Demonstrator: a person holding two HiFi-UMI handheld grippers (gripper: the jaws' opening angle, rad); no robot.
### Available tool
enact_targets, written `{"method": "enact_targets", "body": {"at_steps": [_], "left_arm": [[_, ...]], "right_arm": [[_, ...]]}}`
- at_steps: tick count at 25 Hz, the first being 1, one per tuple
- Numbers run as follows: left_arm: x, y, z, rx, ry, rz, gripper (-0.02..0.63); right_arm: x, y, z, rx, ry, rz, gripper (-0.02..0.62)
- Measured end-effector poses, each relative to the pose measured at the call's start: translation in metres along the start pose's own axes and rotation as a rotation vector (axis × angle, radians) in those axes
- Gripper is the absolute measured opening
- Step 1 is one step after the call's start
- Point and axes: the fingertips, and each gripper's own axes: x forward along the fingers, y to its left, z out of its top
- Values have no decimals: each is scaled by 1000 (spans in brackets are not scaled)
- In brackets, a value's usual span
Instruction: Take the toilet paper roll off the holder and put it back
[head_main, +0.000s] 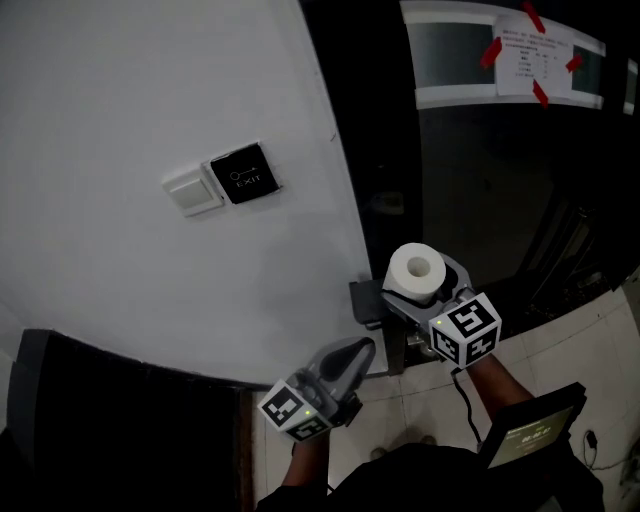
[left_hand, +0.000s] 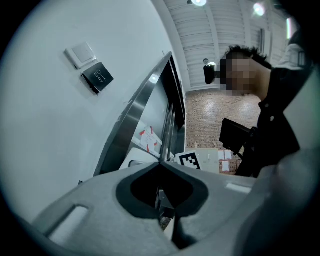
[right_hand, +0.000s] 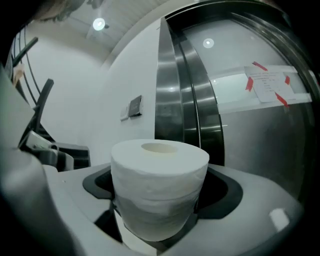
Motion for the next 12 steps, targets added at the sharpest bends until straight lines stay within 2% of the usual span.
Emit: {"method": "enact_targets", "body": {"at_steps": [6,9,12], "left_arm": [[14,-7,7,18,1,-33,0],[21,-13,11,27,-3,-54,0],[30,-18,11,32,4,-75,0]], "right_arm": [[-57,7,35,233,-174,154,474],[-81,-1,38,346,-228,181,472],[-93,-9,30,406,-251,187,473]]}}
